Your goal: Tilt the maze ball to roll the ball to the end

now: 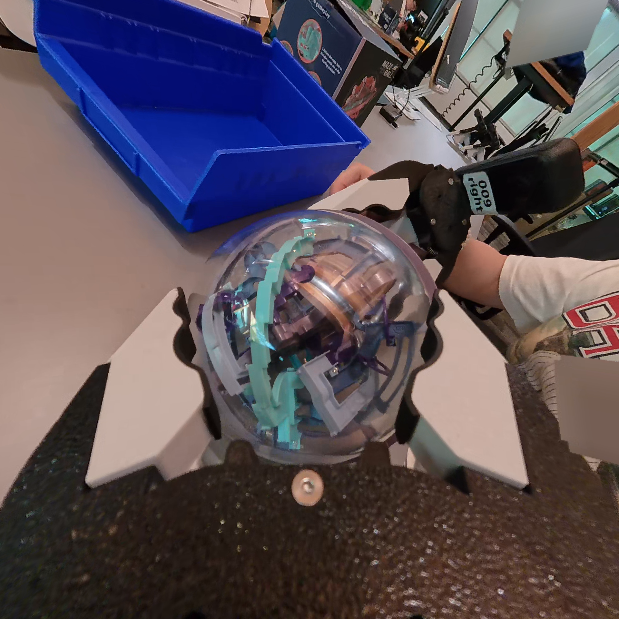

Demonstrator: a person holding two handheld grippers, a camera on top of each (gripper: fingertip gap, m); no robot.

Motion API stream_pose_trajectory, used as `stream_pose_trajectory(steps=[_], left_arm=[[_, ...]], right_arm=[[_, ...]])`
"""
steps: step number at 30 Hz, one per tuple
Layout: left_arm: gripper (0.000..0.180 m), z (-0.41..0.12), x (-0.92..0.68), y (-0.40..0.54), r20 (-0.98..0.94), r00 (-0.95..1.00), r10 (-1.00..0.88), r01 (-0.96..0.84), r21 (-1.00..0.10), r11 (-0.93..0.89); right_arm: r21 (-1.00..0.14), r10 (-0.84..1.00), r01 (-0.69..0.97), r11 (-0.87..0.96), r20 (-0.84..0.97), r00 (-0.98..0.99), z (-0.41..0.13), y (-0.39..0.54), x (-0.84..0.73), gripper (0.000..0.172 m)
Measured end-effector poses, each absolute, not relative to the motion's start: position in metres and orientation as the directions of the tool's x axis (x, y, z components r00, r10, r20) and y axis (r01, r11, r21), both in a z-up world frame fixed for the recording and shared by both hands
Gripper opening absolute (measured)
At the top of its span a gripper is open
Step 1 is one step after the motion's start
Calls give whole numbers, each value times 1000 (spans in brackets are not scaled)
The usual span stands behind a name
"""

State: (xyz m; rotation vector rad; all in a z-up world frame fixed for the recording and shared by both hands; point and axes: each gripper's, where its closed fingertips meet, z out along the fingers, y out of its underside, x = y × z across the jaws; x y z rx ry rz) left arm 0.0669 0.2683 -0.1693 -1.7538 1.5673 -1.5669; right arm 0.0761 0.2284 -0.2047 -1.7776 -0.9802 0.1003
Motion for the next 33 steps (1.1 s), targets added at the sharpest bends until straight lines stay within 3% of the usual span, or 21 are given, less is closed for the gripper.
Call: stream_pose_trajectory(steps=[33], left_arm=[[135,-169,67,270,511,-194,-837,-490,-790,-369]], right_arm=[[-803,651,587,-103,391,650,-211,231,74,121]])
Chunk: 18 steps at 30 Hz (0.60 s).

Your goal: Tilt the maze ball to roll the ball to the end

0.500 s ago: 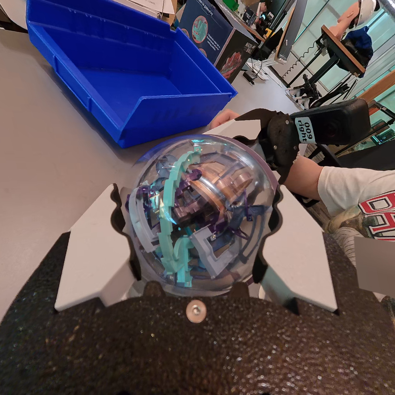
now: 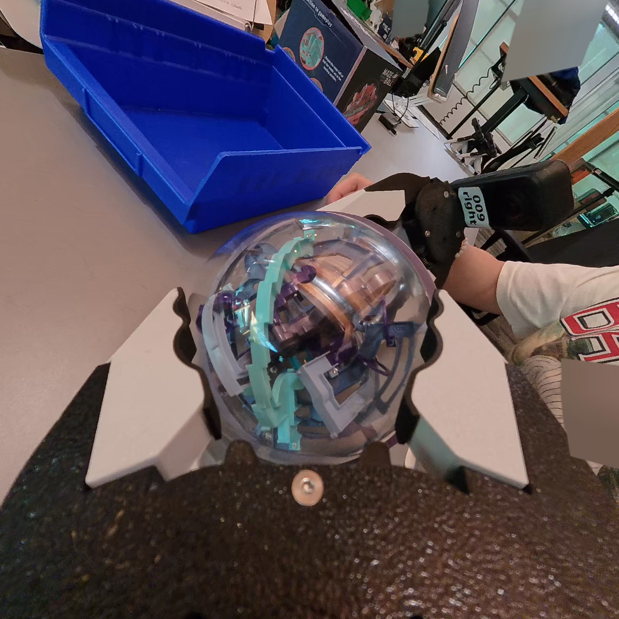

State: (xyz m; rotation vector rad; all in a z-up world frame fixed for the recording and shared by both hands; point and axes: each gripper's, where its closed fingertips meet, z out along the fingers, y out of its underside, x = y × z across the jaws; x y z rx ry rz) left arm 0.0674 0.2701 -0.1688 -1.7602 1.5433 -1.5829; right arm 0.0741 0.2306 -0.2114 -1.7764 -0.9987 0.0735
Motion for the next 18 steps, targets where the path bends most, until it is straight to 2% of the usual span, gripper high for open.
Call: stream_pose_trajectory(steps=[10,18], left_arm=[[135,-169,67,272,525,-197,-828,-480,-788,-386],[135,-170,68,277,658,-246,-712,-457,-726,-514]], right_arm=[[-800,647,591,-104,397,652,-213,232,75,120],[-821,654,560,-110,364,663,-211,231,75,121]])
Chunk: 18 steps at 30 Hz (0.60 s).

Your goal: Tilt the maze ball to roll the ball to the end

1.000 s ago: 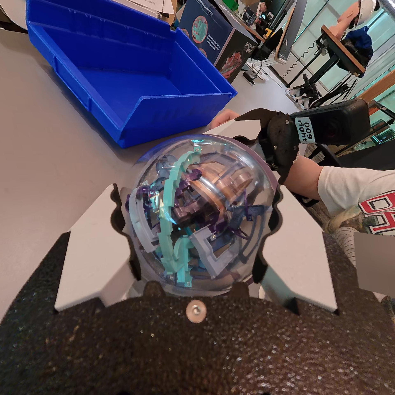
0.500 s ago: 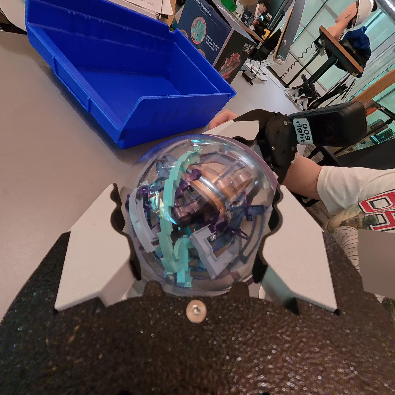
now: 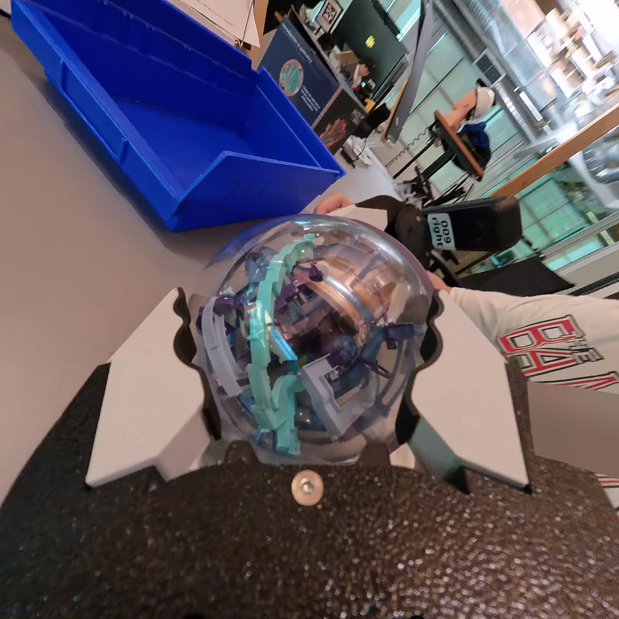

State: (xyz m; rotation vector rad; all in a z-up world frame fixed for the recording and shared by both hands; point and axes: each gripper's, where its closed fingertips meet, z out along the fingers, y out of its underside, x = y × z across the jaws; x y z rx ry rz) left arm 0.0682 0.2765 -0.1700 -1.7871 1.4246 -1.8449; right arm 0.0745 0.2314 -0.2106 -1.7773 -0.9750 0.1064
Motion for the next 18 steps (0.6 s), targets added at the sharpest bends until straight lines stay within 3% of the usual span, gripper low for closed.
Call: stream_pose_trajectory(steps=[13,18], left_arm=[[134,-168,72,279,687,-269,-675,-420,-714,-559],[133,-168,72,279,686,-274,-674,-411,-717,-563]], right_arm=[[-801,658,588,-112,383,648,-204,226,81,112],[-814,643,569,-115,376,667,-197,228,83,119]])
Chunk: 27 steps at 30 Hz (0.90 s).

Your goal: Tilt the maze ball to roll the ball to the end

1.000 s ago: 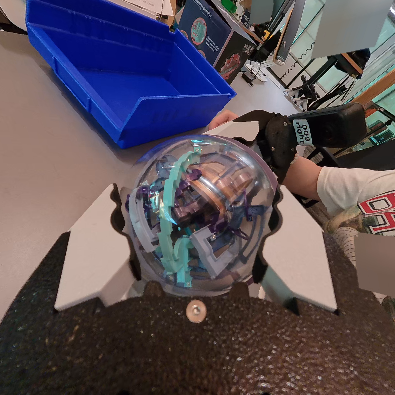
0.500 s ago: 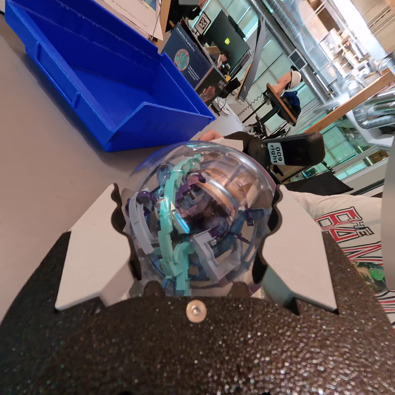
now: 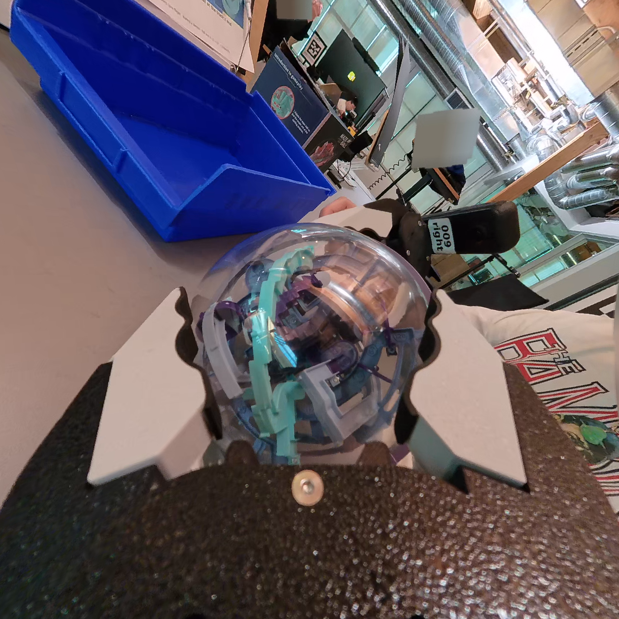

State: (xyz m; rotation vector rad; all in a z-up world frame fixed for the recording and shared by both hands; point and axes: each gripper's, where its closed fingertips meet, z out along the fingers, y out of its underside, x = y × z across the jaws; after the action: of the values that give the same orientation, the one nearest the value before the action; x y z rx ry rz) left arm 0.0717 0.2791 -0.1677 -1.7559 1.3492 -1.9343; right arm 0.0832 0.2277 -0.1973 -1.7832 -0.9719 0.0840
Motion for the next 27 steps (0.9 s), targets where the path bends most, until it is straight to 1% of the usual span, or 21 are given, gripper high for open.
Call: stream_pose_trajectory(steps=[7,8,10,16,22,27], left_arm=[[133,-167,70,279,686,-288,-669,-397,-721,-568],[133,-167,71,279,689,-289,-665,-398,-718,-571],[133,-168,72,279,694,-293,-658,-402,-713,-574],[133,-168,71,280,698,-290,-655,-399,-710,-580],[133,-168,69,279,692,-285,-663,-413,-713,-566],[133,-168,69,279,694,-300,-655,-424,-712,-560]], right_arm=[[-873,653,439,-212,208,728,-209,231,74,126],[-874,654,429,-226,190,732,-211,232,74,126],[-877,669,412,-245,154,727,-214,230,73,120],[-866,687,413,-281,120,717,-219,227,77,112],[-866,694,412,-282,112,711,-220,226,77,110],[-879,688,382,-285,90,720,-222,227,75,112]])
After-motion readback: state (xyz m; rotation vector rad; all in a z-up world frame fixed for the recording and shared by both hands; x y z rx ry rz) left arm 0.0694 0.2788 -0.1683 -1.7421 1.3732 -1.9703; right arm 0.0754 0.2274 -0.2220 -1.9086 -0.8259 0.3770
